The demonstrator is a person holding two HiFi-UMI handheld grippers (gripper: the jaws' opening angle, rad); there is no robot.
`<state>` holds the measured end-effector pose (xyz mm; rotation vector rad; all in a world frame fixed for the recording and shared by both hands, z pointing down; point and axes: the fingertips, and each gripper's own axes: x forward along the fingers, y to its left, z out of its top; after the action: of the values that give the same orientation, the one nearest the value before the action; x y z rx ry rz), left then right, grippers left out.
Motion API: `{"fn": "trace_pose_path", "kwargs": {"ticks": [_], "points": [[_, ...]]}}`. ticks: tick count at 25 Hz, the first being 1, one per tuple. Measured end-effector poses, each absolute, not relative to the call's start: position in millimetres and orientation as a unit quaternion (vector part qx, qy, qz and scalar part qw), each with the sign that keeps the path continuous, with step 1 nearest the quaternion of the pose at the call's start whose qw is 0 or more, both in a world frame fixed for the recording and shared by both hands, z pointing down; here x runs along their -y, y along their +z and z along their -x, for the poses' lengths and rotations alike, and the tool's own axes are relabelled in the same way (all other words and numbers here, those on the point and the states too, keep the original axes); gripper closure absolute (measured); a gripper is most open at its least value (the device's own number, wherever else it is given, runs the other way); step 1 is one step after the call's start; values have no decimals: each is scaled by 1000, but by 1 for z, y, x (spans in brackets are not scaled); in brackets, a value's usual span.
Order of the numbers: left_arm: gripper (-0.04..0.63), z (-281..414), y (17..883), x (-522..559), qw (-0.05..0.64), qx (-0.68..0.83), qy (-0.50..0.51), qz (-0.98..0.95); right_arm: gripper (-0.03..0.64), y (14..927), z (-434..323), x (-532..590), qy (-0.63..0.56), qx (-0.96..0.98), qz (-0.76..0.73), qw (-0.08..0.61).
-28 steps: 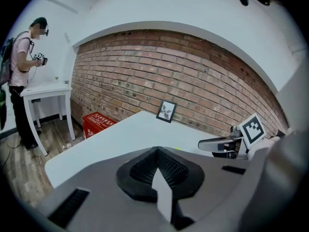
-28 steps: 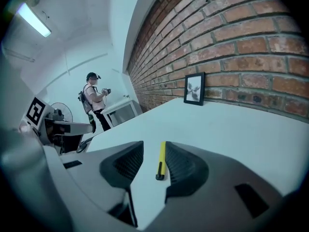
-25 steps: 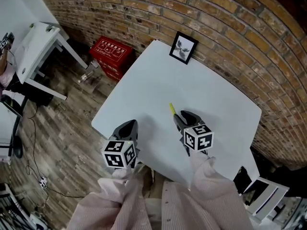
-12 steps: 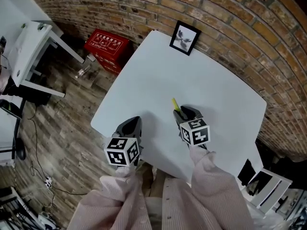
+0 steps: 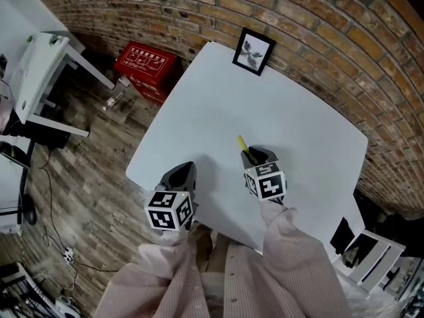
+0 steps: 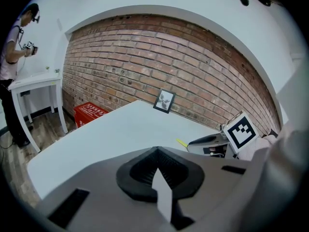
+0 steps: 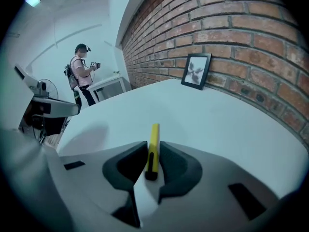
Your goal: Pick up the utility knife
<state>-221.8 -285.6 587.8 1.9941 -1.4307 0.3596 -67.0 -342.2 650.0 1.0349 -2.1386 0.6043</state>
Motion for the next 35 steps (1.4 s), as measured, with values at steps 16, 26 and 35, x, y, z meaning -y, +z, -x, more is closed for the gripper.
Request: {"fn": "trace_pose_path", "kwargs": {"ticks": [16,26,35], "points": [[600,217,578,287,308,537,139,-773,551,642,65,339,237,824,-396,329],[601,212,560,288,282,534,125,-787,551,595,65,335,225,856,-414,213],[601,206,522,294,234,533,96,-807,551,546,55,328,207,872,-427,123]]}}
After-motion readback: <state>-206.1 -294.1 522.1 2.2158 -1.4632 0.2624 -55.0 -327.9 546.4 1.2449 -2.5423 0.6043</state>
